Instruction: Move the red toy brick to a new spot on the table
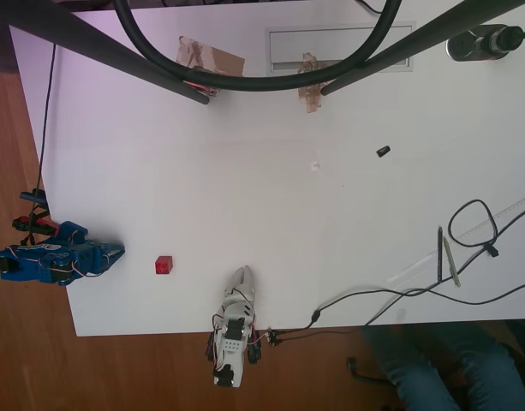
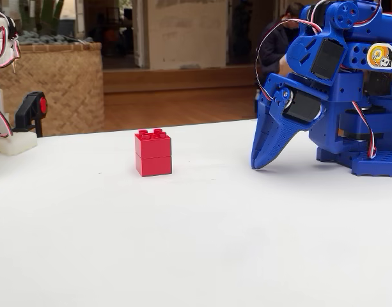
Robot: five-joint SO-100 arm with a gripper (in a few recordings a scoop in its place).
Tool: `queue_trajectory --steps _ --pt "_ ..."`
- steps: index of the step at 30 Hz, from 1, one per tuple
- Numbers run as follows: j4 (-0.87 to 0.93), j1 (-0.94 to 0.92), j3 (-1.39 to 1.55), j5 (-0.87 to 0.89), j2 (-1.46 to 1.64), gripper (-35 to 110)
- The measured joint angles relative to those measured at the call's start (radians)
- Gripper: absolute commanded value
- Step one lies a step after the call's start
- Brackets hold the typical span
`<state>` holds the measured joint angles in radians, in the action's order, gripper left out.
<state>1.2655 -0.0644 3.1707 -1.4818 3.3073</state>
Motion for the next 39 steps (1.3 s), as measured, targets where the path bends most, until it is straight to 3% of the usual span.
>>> queue_trajectory --steps 25,31,39 --pt "-0.034 -0.041 0.0 -0.067 -0.008 0" --pt "-0.184 -0.08 -0.086 -0.14 -0.202 0" --pt "-0.308 -0.078 -0.471 -0.107 -0.701 5"
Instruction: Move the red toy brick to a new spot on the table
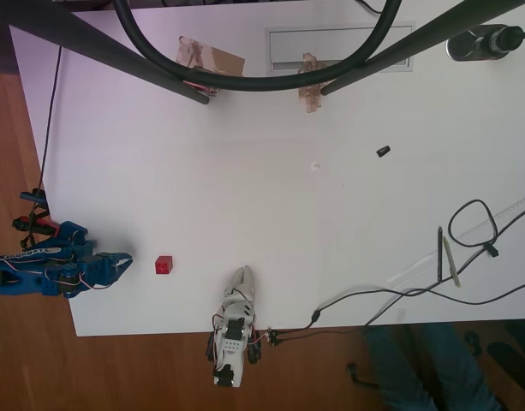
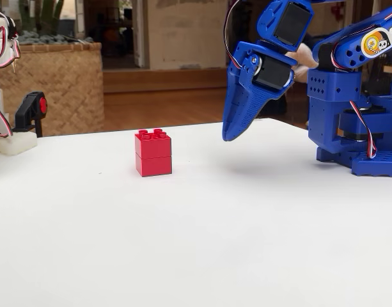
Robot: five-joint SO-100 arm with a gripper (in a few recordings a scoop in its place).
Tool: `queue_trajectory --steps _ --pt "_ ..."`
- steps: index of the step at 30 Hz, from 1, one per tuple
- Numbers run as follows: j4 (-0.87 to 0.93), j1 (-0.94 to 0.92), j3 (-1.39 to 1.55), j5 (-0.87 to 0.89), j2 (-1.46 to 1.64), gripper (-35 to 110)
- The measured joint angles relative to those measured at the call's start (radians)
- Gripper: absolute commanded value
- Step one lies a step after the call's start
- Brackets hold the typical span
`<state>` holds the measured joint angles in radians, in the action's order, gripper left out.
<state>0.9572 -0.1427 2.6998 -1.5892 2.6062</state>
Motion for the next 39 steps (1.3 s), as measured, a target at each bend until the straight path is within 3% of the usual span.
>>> queue_trajectory --steps 9,23,32,39 --pt "-0.083 -0.003 -0.426 0.057 -0.414 23" --pt "-0.41 -0.133 -0.328 -0.12 -0.54 31" --pt "-0.528 -0.169 -0.272 -0.161 -0.621 28" --pt "-0.549 -0.175 -0.227 -0.146 -0.657 11"
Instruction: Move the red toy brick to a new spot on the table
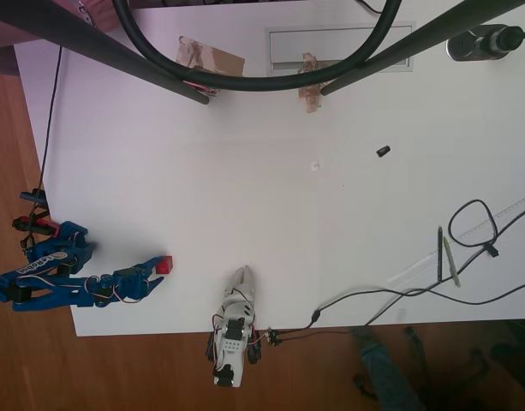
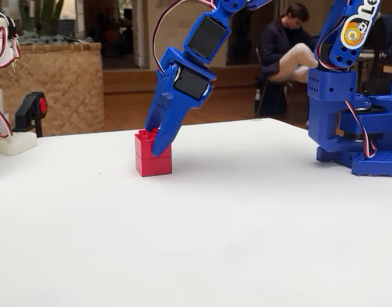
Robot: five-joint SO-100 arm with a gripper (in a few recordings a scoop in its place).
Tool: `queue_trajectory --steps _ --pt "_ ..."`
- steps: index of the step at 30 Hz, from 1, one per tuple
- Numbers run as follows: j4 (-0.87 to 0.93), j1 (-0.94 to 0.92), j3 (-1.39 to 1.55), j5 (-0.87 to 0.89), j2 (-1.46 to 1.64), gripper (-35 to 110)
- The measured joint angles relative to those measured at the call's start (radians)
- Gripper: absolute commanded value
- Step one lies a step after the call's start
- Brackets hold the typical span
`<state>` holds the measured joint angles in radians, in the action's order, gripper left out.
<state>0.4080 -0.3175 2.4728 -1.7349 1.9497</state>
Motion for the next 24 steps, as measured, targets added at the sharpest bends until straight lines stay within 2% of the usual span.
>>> queue_trajectory --steps 3,9,18,24 --pt "0.008 -0.002 0.002 0.038 -0.008 3" --pt "0.117 0.054 -0.054 0.112 -0.009 2" --pt "0.337 0.295 -0.403 0.288 -0.074 1" --pt "0.413 0.428 -0.634 0.387 -0.213 1"
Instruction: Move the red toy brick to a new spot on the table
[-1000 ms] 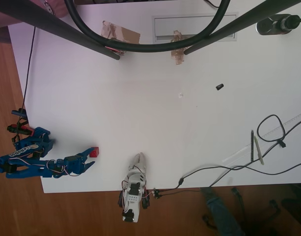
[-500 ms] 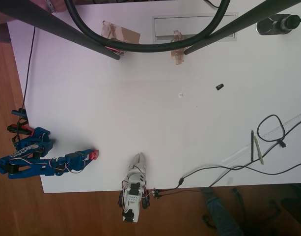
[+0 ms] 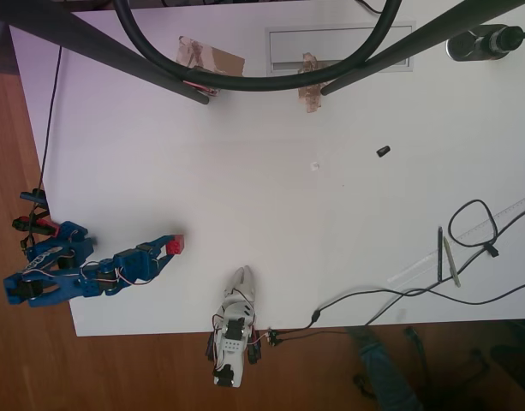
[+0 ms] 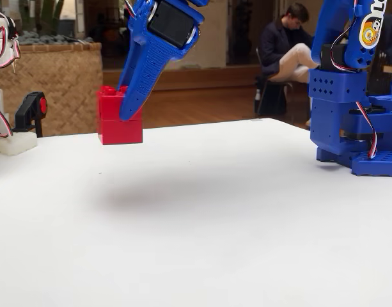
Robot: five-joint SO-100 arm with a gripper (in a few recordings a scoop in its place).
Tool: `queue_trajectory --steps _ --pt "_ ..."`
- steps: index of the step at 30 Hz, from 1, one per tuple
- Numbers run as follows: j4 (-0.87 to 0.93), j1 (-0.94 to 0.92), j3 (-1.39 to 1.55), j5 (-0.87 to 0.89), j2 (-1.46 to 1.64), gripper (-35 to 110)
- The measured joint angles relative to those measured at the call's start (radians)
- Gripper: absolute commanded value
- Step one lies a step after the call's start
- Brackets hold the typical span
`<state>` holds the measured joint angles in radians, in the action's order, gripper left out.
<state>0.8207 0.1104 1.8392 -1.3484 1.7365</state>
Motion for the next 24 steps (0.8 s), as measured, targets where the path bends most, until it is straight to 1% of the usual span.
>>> queue_trajectory --steps 9,19,24 --pt "0.064 0.035 -0.353 0.138 -0.291 1" --pt "0.041 0.026 -0.644 0.302 -0.572 1" --pt "0.021 0.023 -0.719 0.383 -0.664 1"
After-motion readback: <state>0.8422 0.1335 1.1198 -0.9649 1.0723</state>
